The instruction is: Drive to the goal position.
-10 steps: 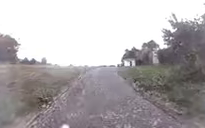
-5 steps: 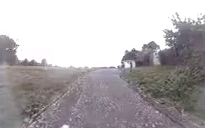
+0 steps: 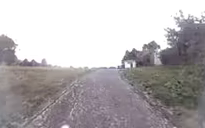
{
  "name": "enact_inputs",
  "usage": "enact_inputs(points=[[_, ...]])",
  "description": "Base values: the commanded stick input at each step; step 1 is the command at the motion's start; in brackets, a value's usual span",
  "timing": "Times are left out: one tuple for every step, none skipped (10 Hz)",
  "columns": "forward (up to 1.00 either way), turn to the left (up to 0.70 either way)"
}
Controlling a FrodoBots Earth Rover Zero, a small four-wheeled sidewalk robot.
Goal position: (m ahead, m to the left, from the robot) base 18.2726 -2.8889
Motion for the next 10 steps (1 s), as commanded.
enact_inputs(points=[[0.85, 0.0], [0.85, 0.0], [0.85, 0.0], [0.85, 0.0], [0.85, 0.0], [0.85, 0.0], [0.85, 0.0], [0.85, 0.0], [0.85, 0.0], [0.85, 0.0]])
